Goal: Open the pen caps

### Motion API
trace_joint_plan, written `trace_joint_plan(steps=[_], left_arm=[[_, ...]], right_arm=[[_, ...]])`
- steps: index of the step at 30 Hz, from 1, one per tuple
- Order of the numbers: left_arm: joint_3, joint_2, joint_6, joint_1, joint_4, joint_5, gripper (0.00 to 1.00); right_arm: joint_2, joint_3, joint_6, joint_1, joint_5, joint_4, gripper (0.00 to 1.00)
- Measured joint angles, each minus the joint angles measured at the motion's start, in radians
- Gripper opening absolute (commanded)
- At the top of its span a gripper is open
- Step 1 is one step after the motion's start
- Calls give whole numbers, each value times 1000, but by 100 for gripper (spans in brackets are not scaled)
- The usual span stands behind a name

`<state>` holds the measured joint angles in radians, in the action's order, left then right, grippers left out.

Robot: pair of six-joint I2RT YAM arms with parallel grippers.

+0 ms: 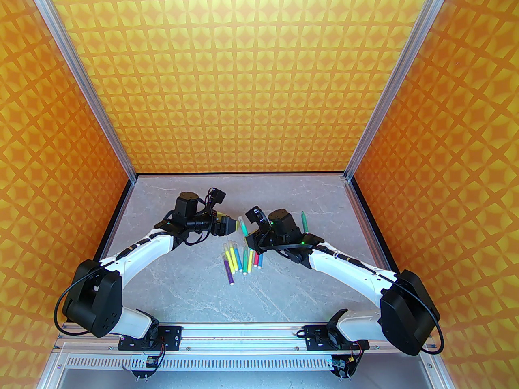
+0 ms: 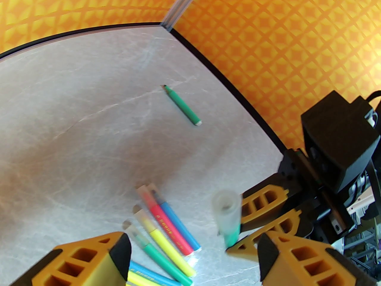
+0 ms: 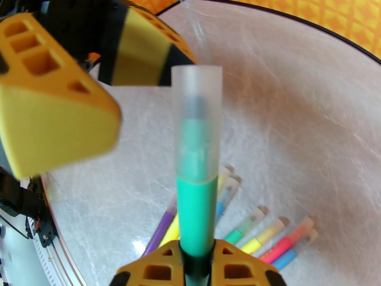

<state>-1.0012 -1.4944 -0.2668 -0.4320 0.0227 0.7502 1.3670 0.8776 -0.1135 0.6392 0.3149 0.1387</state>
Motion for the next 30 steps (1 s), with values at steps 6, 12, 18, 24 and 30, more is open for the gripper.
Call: trace_joint_plan(steps=[6,12,18,24,30], left_arm=[[-18,-3,-17,-6,0,26,66],[-25,-26,-31,-8,-1,45,58],[-29,-43,-51,-16,-9,63,46],[-37,-51,-74,-21,-34,76,36],[-37,-51,-91,-23,-50,89,18]], right_arm=[[1,0,0,0,30,-24,0],[1,0,0,0,46,-25,0],[1,0,7,0,53,-25,0],[1,0,15,0,56,-25,0],[1,0,18,0,56,-25,0]])
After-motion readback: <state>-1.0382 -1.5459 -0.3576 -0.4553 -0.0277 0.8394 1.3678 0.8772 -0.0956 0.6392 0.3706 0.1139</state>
